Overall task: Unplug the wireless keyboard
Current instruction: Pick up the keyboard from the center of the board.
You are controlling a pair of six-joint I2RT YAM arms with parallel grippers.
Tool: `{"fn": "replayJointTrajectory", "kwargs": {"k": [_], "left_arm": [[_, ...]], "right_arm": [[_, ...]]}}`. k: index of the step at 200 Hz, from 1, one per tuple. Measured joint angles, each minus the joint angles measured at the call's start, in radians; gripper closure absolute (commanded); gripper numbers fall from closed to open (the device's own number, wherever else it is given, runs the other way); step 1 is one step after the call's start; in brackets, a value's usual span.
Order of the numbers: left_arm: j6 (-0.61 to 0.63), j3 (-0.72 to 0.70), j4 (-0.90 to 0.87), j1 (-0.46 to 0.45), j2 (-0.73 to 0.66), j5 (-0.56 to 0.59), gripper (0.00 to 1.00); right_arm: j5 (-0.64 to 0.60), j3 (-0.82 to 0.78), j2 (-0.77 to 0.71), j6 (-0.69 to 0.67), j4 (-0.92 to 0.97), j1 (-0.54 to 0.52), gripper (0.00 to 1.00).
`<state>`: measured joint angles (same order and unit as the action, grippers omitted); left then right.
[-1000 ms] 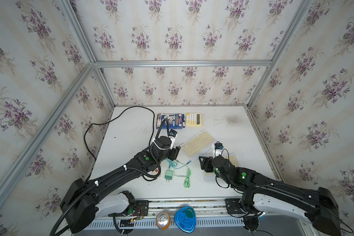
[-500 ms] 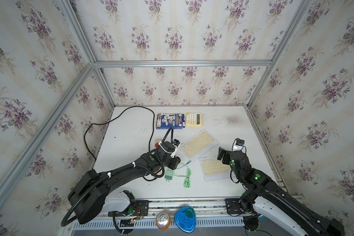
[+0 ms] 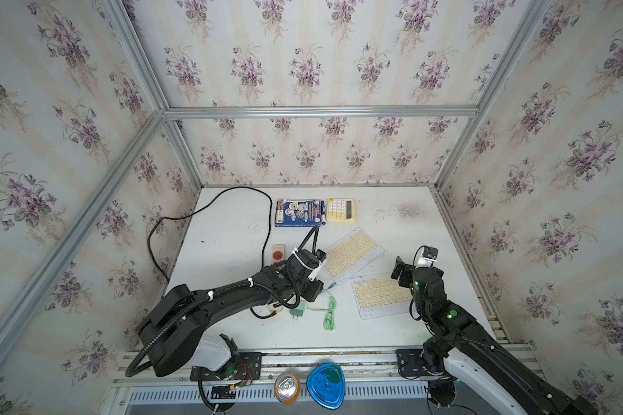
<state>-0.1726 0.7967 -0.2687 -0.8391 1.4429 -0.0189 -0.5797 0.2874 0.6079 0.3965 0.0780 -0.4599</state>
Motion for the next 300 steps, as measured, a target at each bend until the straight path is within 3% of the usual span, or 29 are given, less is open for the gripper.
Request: {"fn": "replayJointTrajectory", "kwargs": {"k": [115, 183, 230, 300], "left_arm": [[0.019, 0.231, -0.061, -0.063, 0.297, 0.000, 0.44], [0.026, 0.328, -0.121, -0.061, 0.378, 0.071, 0.54], [0.033, 0.326, -0.149, -0.069, 0.381, 0.062, 0.51], [0.051, 0.325, -0.156, -0.071, 0.407, 0.028, 0.60]], "right_arm": [[0.004, 0.013, 0.108, 0.008, -0.031, 0.000, 0.01], [0.003, 0.013, 0.135, 0.008, -0.049, 0.000, 0.01], [0.003, 0.013, 0.130, 0.008, -0.049, 0.000, 0.01], [0.005, 0.013, 0.119, 0.008, -0.049, 0.000, 0.01]]}}
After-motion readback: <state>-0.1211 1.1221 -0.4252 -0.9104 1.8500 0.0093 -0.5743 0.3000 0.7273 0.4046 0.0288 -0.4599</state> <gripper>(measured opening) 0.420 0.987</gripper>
